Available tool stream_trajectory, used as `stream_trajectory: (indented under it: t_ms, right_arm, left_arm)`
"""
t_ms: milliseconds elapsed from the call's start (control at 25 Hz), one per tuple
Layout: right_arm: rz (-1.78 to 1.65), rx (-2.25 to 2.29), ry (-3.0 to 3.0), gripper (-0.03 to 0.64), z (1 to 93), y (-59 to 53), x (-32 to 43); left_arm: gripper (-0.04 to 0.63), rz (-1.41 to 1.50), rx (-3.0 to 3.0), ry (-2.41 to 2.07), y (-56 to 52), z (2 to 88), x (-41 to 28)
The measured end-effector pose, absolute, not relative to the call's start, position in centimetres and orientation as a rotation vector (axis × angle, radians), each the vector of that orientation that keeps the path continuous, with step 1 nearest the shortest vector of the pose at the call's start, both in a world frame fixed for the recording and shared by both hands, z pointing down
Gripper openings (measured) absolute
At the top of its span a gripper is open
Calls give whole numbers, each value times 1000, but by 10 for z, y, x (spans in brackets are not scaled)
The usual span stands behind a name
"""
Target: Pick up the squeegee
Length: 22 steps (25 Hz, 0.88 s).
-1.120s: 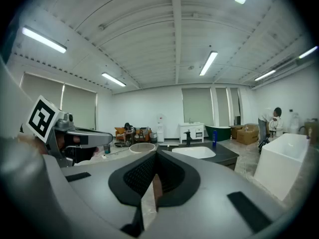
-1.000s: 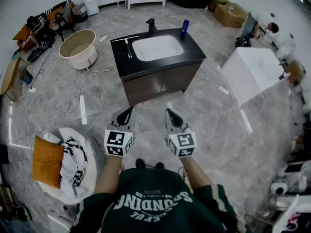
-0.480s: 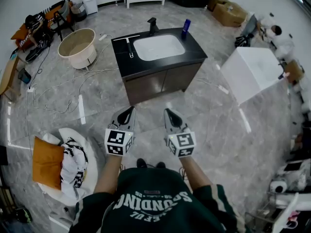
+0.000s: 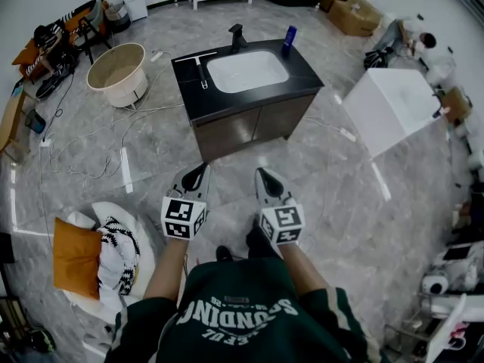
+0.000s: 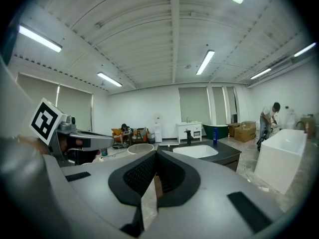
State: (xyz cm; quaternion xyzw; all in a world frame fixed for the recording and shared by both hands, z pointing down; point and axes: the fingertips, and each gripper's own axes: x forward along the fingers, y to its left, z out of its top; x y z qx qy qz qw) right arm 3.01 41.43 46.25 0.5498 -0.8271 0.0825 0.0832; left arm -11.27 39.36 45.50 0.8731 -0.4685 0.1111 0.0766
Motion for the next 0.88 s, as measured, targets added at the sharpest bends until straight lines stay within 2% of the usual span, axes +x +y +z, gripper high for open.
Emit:
stream_trajectory:
  t_ms: [400,880]
  right_arm:
    - [286,1672,-2471,2,470,359,53]
    - [295,1540,-2546,2,474,215,92]
  left_arm:
    - [2,357,2609,-1403,338,462,-99]
    - [2,371,2510,-1503,207,471,-58]
